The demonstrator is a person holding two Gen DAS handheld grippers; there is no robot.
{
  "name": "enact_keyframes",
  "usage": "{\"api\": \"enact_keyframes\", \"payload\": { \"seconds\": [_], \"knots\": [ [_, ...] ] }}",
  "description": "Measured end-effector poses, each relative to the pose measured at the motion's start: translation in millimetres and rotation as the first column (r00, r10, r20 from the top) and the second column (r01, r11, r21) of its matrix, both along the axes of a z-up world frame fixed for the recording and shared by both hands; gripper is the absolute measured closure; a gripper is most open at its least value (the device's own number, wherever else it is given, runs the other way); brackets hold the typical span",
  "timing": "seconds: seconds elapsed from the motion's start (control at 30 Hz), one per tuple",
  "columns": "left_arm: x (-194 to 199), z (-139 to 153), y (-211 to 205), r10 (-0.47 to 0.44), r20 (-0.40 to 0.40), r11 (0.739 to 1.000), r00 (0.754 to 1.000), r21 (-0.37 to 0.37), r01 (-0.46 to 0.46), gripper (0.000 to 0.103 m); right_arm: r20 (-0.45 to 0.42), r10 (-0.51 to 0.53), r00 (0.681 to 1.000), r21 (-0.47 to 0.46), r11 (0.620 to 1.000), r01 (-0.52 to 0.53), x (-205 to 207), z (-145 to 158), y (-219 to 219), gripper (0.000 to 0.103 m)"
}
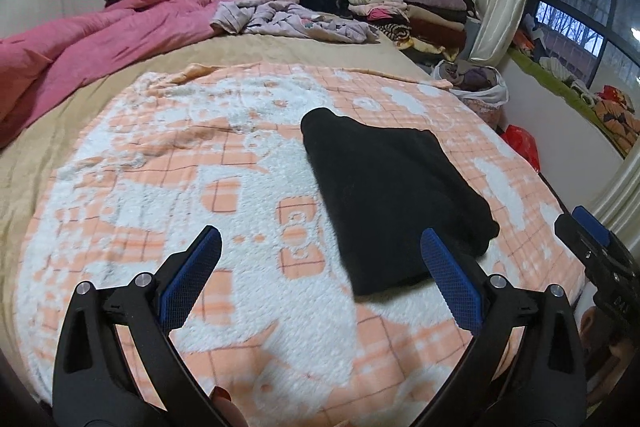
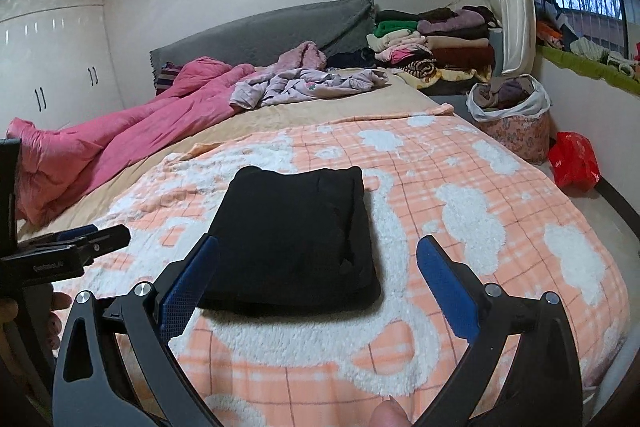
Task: Fold small clothes
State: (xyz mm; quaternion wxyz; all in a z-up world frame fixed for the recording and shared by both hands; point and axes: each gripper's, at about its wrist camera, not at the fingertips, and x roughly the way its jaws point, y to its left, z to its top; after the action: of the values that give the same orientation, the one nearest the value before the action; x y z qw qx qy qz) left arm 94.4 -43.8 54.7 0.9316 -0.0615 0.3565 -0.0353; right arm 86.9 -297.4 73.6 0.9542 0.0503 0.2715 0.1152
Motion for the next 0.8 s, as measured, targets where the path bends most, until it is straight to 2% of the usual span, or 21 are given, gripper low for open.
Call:
{"api": "enact_keyframes", "payload": {
  "seconds": [0.5, 0.8],
  "knots": [
    [-45, -23, 9, 0.013, -0.01, 1.0, 1.0, 0.023, -0.013, 0.01, -0.028, 0.021, 0.999, -0.047, 0.999, -0.023, -36, -18, 8, 0.005],
    [-60, -35, 5, 0.017, -0.011, 0.999, 1.0, 0.035, -0.017, 0.01, -0.009, 0.03, 1.0, -0.076, 0.997, -0.03, -52, -25, 11, 0.005]
  ]
}}
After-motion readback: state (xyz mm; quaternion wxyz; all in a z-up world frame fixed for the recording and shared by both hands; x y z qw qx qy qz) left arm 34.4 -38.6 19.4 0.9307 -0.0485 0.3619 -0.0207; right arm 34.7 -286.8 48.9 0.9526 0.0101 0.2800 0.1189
